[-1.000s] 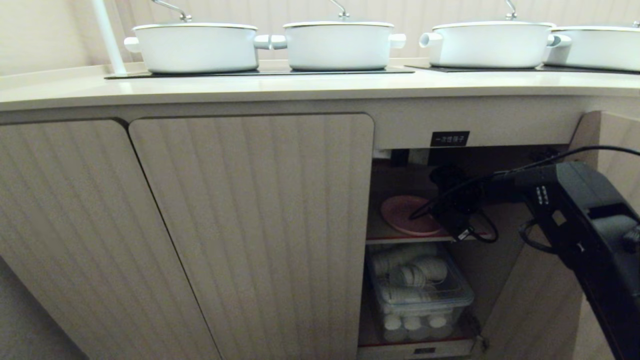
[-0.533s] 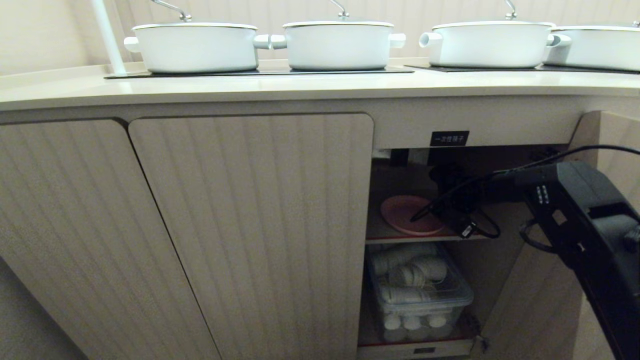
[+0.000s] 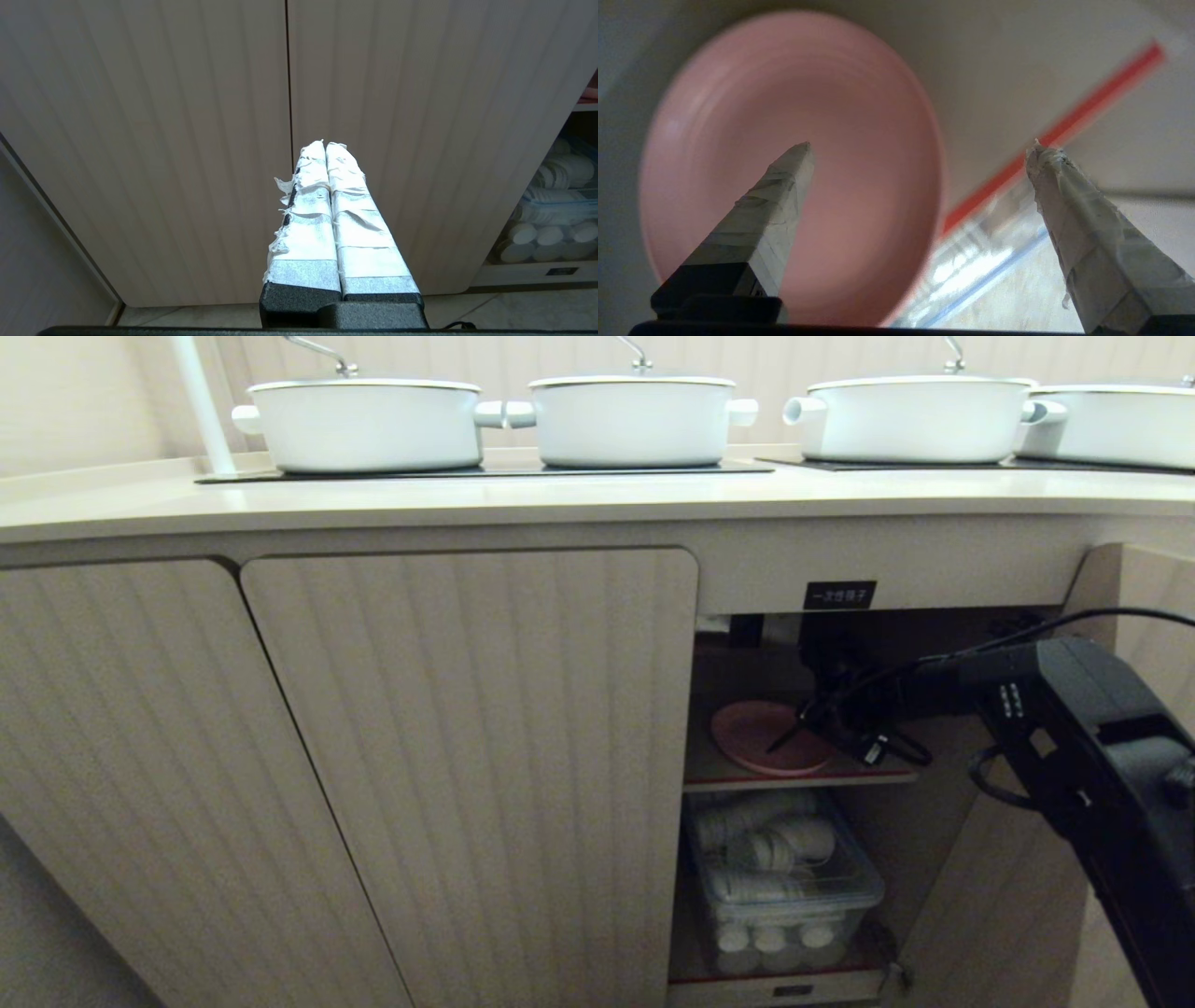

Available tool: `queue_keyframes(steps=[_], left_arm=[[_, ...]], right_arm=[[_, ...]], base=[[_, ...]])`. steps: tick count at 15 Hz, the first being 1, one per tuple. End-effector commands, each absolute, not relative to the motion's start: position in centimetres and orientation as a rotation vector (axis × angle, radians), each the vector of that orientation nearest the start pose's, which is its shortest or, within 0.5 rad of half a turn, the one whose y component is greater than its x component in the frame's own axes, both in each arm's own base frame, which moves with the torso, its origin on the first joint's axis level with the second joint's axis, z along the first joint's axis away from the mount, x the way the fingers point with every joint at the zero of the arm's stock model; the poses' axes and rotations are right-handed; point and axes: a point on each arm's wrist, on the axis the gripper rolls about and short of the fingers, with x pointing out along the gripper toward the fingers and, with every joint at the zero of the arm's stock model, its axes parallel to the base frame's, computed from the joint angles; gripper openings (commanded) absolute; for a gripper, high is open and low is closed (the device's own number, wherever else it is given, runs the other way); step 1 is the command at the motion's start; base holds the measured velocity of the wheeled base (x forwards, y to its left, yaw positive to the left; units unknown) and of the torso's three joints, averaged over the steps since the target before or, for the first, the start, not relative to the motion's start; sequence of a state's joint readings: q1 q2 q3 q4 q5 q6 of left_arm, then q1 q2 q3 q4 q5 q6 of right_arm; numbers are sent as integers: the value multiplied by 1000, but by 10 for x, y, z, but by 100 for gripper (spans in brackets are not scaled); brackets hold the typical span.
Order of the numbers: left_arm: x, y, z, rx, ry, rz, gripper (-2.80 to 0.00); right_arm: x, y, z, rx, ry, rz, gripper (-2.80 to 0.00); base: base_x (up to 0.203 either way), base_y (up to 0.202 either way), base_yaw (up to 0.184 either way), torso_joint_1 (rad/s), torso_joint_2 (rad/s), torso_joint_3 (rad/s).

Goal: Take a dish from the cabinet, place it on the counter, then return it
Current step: Put it back into the cabinet

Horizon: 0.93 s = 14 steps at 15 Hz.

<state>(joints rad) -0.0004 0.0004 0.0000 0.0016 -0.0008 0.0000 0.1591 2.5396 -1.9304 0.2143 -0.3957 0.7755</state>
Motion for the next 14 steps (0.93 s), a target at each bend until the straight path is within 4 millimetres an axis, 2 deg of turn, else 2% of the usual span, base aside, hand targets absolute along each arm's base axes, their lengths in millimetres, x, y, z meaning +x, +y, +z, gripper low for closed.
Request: queue_keyframes(steps=[1, 6, 14], left_arm=[[-23, 0, 75, -2, 2, -1, -280], [-23, 0, 75, -1, 2, 0, -280], [-23, 0, 75, 0, 2, -2, -280]], right_arm=[[499, 71, 59, 480, 638, -499, 0], [505, 73, 65, 349, 526, -411, 0], [501, 72, 57, 229, 392, -328, 0]], base=[[0, 0, 0, 0, 0, 0], [0, 0, 0, 0, 0, 0], [0, 0, 0, 0, 0, 0]])
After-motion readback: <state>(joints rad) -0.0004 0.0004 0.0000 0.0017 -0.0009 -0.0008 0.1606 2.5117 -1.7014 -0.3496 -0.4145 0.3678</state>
